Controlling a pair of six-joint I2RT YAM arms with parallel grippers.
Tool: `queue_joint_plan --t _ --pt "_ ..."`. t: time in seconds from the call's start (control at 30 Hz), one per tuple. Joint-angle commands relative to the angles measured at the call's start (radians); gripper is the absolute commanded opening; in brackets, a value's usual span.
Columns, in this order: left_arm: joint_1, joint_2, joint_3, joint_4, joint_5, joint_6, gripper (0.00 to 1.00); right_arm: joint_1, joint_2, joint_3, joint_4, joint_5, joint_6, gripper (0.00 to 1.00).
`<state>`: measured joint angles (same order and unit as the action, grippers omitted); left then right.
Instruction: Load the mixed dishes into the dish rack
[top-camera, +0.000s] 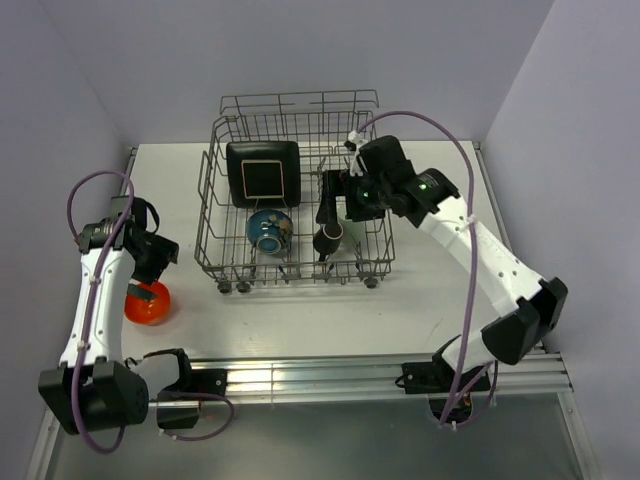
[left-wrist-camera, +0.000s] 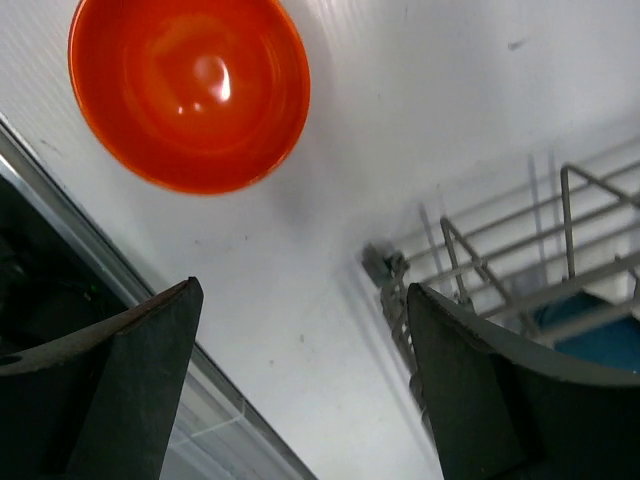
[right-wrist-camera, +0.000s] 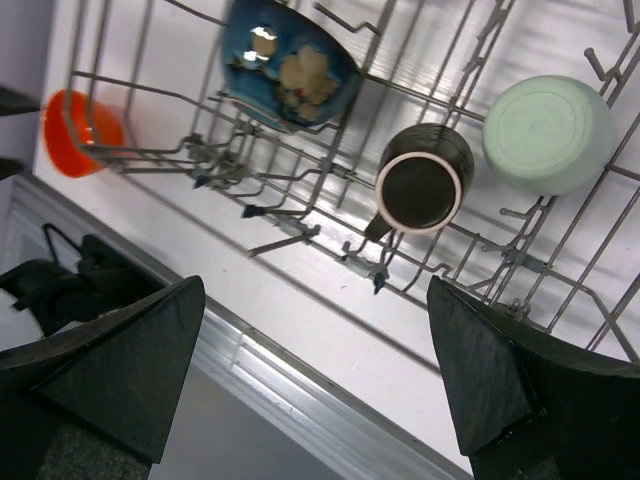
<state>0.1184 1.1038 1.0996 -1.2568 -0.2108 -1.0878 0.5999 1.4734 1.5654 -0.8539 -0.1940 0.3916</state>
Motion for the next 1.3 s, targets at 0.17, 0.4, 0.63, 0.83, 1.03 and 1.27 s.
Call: queue_joint_plan --t 0.17,0.4,0.63,0.83,1.03,1.27 --pt "0.096 0.12 -0.012 0.167 -0.056 0.075 0.84 -0.015 -0.151 -0.008 -0.004 -0.021 -0.034 0.99" --pt "0.136 0.225 -0.053 0.236 -0.074 0.08 0.86 -0.051 -0.226 -0.036 -0.019 -0.007 -0.042 0.99" --pt "0.184 0.356 -0.113 0.318 -0.032 0.065 0.88 -0.074 -0.291 -0.054 -0.053 0.021 -0.037 0.99" --pt "0.24 0.488 -0.121 0.39 -0.018 0.092 0.85 -0.083 -0.34 -0.068 -0.083 0.065 -0.031 0.99" --pt "0.263 0.548 -0.092 0.393 0.053 0.098 0.04 -0.086 -0.366 -0.053 -0.108 0.093 -0.007 0.99" --pt "0.253 0.416 0.018 0.278 0.074 0.059 0.0 -0.084 -0.308 0.041 -0.166 0.076 0.022 0.99"
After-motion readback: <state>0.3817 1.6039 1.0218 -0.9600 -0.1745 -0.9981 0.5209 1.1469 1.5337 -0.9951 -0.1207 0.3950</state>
